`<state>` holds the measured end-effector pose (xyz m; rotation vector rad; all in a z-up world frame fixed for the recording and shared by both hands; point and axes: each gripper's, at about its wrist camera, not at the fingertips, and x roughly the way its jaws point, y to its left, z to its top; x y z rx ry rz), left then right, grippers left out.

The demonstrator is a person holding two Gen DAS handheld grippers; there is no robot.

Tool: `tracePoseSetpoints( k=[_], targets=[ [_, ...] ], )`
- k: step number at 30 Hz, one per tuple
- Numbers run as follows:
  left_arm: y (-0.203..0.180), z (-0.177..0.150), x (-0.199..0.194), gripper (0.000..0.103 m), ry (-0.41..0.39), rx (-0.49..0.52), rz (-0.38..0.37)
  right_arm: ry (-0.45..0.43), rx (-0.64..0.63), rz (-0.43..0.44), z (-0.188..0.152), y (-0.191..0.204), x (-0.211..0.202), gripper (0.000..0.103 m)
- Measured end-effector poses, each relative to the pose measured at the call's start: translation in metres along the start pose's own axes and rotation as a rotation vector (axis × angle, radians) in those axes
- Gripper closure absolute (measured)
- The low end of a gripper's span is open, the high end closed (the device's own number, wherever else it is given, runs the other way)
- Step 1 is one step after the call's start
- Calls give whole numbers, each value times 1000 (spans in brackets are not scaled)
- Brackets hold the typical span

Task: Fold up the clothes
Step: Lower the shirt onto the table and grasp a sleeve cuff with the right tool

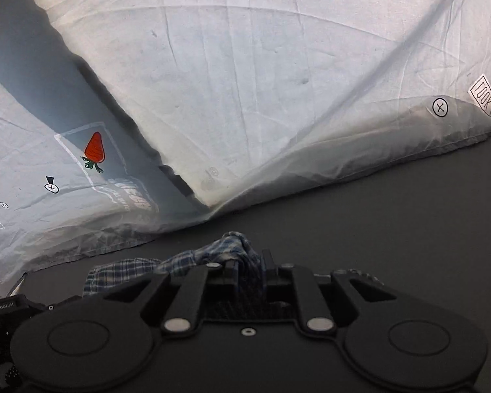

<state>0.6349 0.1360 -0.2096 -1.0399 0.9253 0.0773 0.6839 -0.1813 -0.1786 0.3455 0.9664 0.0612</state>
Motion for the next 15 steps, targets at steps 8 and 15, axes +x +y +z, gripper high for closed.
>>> tracePoseSetpoints(
  k=[8,15],
  targets=[
    [32,-15,-58,41,-103,87,79,-47,15,-5,-26,-19,-34,57],
    [46,-80,-136,33,-112,301,244,-115,7,-75,-97,-63,-124,45]
  ],
)
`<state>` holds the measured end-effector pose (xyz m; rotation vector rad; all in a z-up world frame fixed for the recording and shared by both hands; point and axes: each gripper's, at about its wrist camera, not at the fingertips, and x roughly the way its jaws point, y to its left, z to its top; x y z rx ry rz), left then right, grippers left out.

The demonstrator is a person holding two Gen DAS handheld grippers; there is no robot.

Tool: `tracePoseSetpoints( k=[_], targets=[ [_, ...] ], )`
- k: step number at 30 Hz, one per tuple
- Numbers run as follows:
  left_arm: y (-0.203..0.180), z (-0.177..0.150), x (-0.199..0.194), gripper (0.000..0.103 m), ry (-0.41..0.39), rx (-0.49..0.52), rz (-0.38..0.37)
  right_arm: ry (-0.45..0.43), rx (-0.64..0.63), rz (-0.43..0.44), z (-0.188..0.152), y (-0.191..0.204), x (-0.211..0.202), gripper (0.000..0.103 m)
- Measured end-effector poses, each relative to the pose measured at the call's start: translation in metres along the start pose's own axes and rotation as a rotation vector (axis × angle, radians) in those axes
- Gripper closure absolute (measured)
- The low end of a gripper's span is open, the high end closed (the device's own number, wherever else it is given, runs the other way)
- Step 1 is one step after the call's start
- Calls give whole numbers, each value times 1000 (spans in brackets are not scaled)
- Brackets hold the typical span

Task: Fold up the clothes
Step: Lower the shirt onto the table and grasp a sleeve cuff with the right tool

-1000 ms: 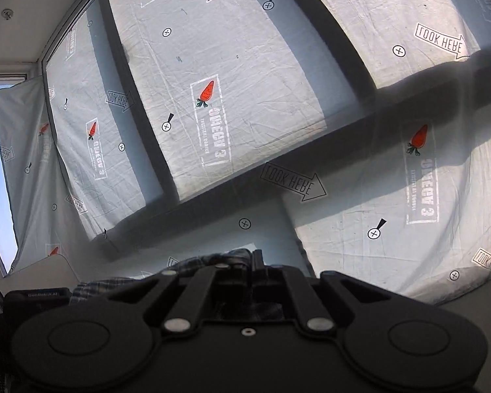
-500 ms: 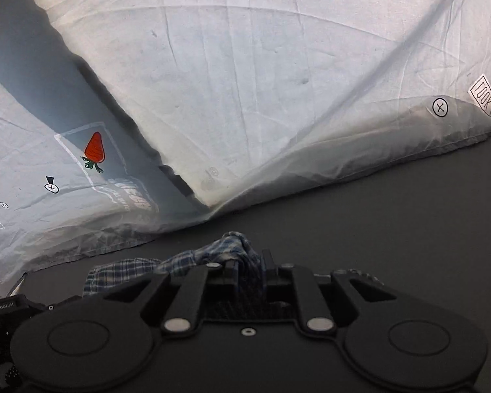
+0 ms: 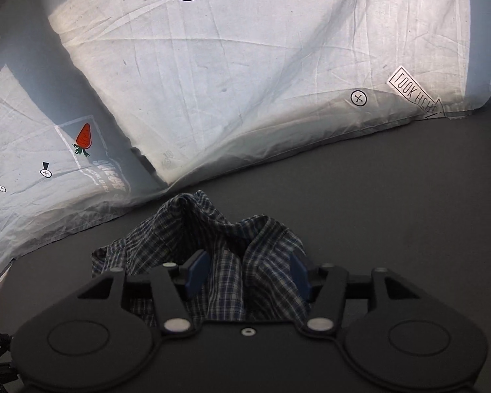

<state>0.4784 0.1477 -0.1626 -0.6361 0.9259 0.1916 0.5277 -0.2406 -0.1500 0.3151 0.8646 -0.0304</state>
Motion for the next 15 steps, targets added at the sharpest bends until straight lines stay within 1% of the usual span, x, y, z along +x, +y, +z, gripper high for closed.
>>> tracePoseSetpoints(
  k=[3,4,6,8,11,13,15],
  targets=[
    [14,-39,-29,31,30,58,54,6,-24,-73,-39,-26,-34,44],
    [21,-53,-37,28,40,68,70,11,-34,-103,-55,-34,-45,44],
    [33,-81,-54,27,61,88,101,35,-52,-151,-88,-56,-66,44],
    [43,-107,-65,26,79,97,126,67,-42,-183,-118,-75,-79,44],
    [55,-140,-76,25,99,102,159,107,-13,-222,-157,-100,-94,44],
    [59,-156,-81,25,113,105,176,135,8,-233,-176,-111,-101,44],
    [62,-167,-85,24,118,98,177,152,28,-210,-194,-119,-108,44]
  ],
)
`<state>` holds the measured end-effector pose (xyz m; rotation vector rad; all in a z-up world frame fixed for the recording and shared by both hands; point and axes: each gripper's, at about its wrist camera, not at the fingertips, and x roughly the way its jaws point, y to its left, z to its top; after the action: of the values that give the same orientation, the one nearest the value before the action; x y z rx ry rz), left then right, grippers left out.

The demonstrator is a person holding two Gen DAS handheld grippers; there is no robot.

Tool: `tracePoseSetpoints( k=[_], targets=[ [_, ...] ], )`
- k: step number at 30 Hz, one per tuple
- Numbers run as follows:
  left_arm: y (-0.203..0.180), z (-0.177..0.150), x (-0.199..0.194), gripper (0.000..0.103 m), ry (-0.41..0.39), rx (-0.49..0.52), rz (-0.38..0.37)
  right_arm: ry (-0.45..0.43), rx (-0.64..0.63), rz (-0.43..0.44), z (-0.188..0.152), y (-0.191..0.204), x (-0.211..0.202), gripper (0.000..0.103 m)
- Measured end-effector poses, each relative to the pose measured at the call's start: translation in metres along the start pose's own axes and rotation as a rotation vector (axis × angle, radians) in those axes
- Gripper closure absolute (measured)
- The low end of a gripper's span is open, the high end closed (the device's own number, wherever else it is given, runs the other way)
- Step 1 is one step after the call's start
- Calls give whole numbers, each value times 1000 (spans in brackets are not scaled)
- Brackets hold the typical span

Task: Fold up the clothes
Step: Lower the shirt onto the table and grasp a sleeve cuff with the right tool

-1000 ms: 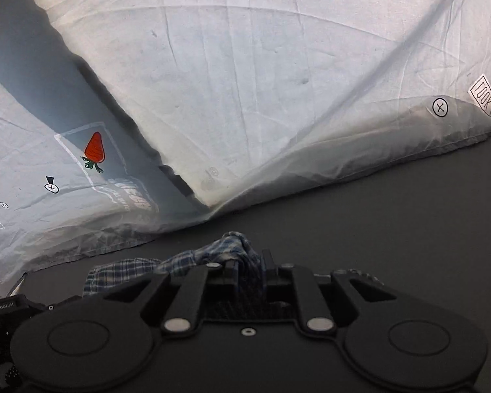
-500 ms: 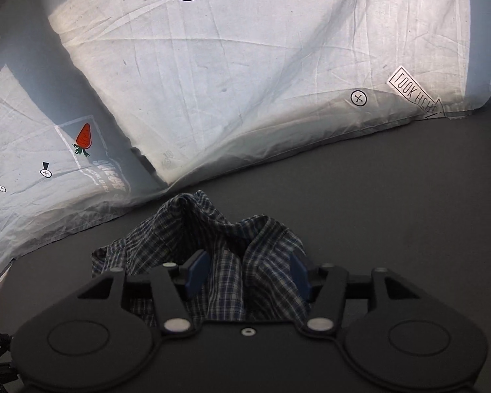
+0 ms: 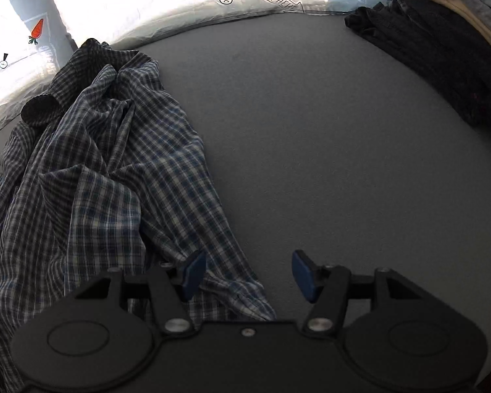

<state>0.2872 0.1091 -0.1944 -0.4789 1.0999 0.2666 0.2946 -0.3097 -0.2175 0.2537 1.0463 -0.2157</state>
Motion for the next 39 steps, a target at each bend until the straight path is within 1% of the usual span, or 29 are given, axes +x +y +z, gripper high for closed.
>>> tracePoseSetpoints(
  k=[2,5,9,10,11,12,14,15,16,17,19,22,24,25,26,27,28,29,31,33,34,35,36,39],
  targets=[
    [3,-10,-2,20,3,-13,-2,16,-4,25,-13,-4,-1,44],
    [5,-24,-5,20,12,-28,15,26,-38,43,-27,-5,0,44],
    [9,-43,-8,16,30,-69,35,14,-109,43,-34,0,0,44],
    [9,-45,-7,16,34,-74,41,14,-135,41,-34,0,0,46],
    [8,-49,-6,15,38,-79,51,10,-159,36,-35,1,-1,56],
    [3,-52,-2,14,43,-79,69,3,-180,32,-34,-1,-2,74],
    [-2,-58,2,13,40,-70,100,-14,-202,33,-31,-9,-4,97],
    [-5,-61,3,13,36,-65,114,-26,-191,39,-29,-14,-5,98],
    [-7,-63,4,11,35,-60,125,-52,-199,21,-27,-18,-8,99],
    [-9,-65,5,10,33,-56,136,-83,-229,-11,-25,-19,-11,100],
    [-13,-68,8,7,33,-49,158,-189,-335,-121,-16,-21,-24,100],
    [-17,-72,13,4,33,-38,192,-390,-470,-309,-5,-24,-47,100],
    [-22,-75,17,2,36,-29,216,-546,-565,-445,-3,-25,-58,99],
    [-23,-75,19,0,43,-28,226,-606,-604,-497,-4,-26,-62,99],
    [-25,-76,21,0,50,-24,237,-655,-641,-546,-8,-29,-62,98],
    [-28,-76,23,0,54,-12,255,-668,-672,-582,-11,-31,-59,96],
    [-30,-76,24,0,56,-4,269,-626,-691,-587,-13,-34,-52,95],
    [-32,-75,25,0,57,-3,276,-561,-691,-562,-15,-38,-44,93],
    [-32,-73,25,0,66,-9,275,-391,-630,-449,-21,-49,-28,90],
    [-31,-70,26,0,76,-14,274,-274,-560,-392,-34,-57,-17,89],
    [-31,-69,26,0,83,-12,274,-232,-523,-368,-39,-61,-15,88],
    [-31,-68,27,0,90,-13,275,-215,-472,-341,-42,-66,-17,84],
    [-32,-65,27,0,98,-16,278,-213,-403,-313,-42,-71,-22,77],
    [-34,-59,30,0,109,-25,283,-250,-132,-239,-31,-97,-40,61]
  ],
)
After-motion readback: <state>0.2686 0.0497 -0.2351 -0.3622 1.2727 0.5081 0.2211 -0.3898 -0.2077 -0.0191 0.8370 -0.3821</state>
